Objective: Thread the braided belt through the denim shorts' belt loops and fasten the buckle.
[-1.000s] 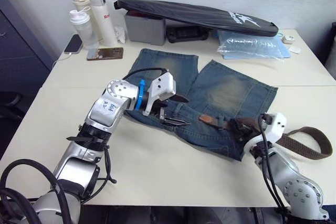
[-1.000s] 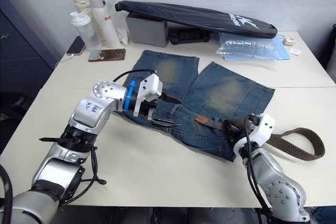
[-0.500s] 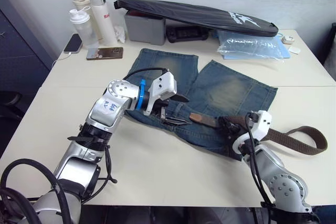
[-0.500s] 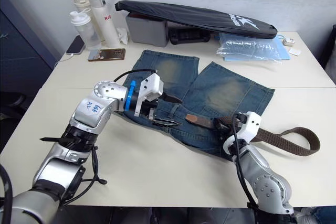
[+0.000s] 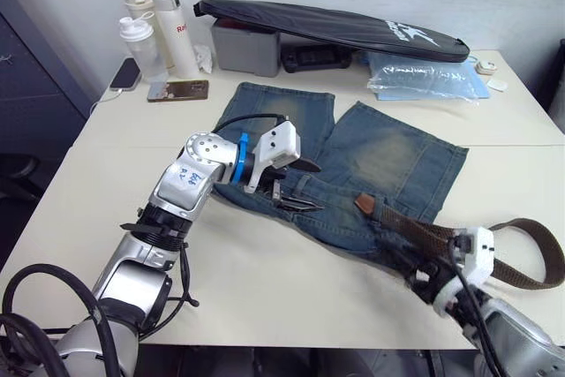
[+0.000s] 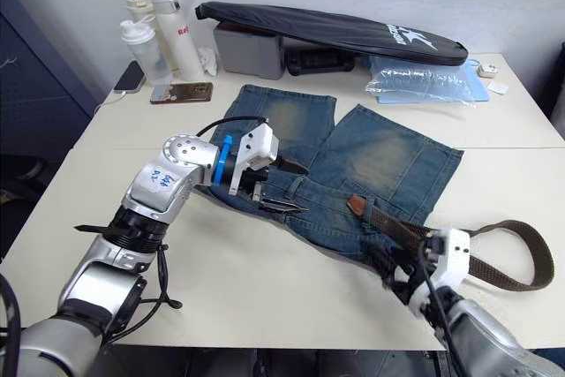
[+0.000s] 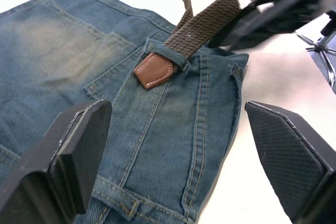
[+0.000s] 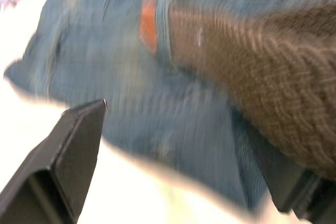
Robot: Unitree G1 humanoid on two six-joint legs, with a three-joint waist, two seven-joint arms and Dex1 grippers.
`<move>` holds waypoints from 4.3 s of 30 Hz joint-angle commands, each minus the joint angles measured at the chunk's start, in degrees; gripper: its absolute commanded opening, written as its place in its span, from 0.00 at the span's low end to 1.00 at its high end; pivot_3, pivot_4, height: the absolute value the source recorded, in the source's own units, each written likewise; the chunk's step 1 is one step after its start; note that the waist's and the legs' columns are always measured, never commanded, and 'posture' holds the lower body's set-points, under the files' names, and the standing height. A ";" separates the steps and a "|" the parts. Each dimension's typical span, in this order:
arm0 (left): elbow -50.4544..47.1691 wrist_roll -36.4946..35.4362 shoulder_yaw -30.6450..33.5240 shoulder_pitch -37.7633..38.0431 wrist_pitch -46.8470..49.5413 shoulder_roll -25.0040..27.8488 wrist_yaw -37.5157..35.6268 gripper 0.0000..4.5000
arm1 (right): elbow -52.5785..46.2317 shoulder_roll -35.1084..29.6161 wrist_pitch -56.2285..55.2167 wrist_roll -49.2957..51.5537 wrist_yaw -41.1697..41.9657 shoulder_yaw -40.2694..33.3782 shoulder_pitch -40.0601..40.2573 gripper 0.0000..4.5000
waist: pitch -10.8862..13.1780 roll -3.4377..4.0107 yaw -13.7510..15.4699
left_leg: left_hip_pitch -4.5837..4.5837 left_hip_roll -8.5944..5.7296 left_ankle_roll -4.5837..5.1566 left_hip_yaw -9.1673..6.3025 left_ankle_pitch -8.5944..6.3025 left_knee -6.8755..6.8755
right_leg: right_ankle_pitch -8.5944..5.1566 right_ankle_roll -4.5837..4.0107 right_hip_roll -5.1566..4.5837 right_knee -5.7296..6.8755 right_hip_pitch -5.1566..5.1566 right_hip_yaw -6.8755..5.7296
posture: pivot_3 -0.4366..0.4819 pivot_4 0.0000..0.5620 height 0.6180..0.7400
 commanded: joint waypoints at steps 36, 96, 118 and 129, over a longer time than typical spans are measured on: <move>-5.61 -0.05 1.21 1.49 2.48 2.60 0.70 1.00 | 17.55 -41.27 -20.57 -62.53 50.41 18.55 -16.16 0.00 | 0.08 -0.14 1.46 | 0.02 -0.20 0.25 -0.03 -0.10 0.35 | 0.00 0.00 -0.23 -0.06 0.17 -0.08 | 0.48 0.27 1.00; -7.69 -4.11 1.53 -1.15 7.65 -4.92 3.75 1.00 | 24.05 28.03 27.79 -6.03 5.01 -52.17 -31.51 0.98 | 0.04 0.36 -0.56 | 0.38 -0.33 0.00 -0.37 -0.11 -0.21 | -0.04 -0.06 -0.18 -0.31 0.63 -0.03 | 0.48 0.27 1.00; -9.41 -4.70 1.39 -0.58 8.51 -2.75 4.75 1.00 | 28.18 26.32 -0.45 3.24 7.63 -34.28 -23.50 0.18 | 0.06 0.34 -0.60 | 0.42 -0.30 0.01 -0.37 -0.11 -0.23 | -0.05 -0.04 -0.15 -0.42 0.67 -0.03 | 0.48 0.27 1.00; -8.95 -4.54 1.11 -1.04 8.14 -3.14 4.70 1.00 | 25.79 22.79 -7.16 -6.57 11.59 -19.90 -23.07 0.01 | 0.07 0.33 -0.76 | 0.47 -0.23 -0.01 -0.37 -0.12 -0.25 | -0.05 -0.04 -0.12 -0.45 0.65 -0.04 | 0.48 0.27 1.00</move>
